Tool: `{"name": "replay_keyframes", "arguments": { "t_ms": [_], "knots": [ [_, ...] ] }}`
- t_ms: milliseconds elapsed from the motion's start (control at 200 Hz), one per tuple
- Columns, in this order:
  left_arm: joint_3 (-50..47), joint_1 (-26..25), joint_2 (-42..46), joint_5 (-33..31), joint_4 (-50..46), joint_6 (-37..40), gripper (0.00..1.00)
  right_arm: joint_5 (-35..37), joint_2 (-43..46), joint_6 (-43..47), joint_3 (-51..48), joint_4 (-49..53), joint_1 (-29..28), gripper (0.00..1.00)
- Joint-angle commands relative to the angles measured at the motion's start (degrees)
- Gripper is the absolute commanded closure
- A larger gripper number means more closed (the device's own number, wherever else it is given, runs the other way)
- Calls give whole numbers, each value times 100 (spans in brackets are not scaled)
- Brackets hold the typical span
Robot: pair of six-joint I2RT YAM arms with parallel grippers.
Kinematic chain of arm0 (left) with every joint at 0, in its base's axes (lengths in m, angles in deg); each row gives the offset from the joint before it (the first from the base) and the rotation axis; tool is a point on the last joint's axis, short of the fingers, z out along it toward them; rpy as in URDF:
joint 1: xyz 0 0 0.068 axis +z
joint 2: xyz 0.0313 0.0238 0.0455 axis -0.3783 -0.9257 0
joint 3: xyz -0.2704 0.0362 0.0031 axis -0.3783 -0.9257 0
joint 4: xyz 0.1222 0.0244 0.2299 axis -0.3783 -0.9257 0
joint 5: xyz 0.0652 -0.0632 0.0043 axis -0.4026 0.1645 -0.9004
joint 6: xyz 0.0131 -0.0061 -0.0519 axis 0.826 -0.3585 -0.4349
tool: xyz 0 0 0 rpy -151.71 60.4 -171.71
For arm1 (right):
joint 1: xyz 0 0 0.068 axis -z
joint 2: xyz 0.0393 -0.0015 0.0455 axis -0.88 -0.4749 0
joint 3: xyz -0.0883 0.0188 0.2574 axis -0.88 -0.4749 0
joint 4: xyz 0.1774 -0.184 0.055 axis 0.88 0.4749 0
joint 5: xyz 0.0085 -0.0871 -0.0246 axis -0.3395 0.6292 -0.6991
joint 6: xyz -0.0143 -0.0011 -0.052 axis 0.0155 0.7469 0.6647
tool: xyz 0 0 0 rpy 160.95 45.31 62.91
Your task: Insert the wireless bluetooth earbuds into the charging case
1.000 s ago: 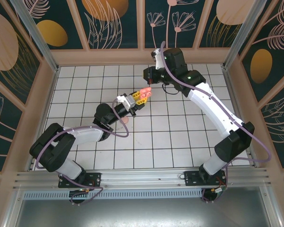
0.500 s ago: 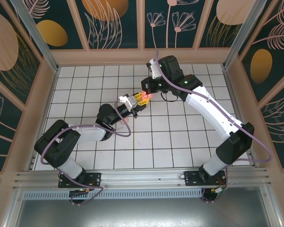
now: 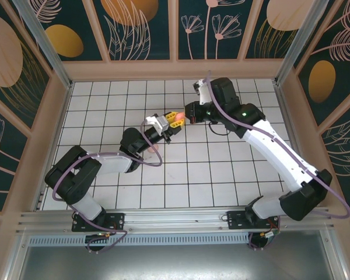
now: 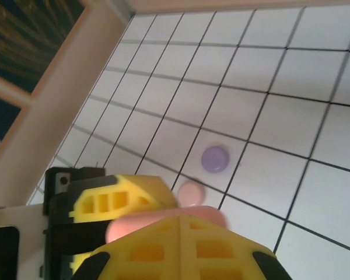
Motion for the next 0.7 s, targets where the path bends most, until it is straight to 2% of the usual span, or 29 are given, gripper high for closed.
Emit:
{"name": "replay_keyframes", "arguments": {
  "t_ms": [0, 110, 280, 315, 530, 636, 696],
  "knots": [
    [111, 33, -68, -153, 438, -319, 100, 456, 536, -435, -157, -472, 209, 100],
    [83, 33, -116, -312, 403, -759, 100, 657, 835, -572, -414, -676, 335, 100],
    [183, 37, -165, -498, -198, -1505, 100, 782, 1036, -715, -931, -816, 341, 89],
    [225, 33, -174, -533, -408, -1652, 100, 829, 1069, -738, -1046, -836, 341, 85],
    [703, 36, -222, -902, -2318, -2365, 100, 976, 1330, -880, -1658, -1018, 338, 48],
    [974, 33, -356, -1029, -3173, -2601, 100, 1058, 1405, -922, -1845, -1047, 496, 37],
    [1084, 34, -419, -1035, -3460, -2740, 100, 1073, 1433, -934, -1913, -1051, 516, 34]
  ]
}}
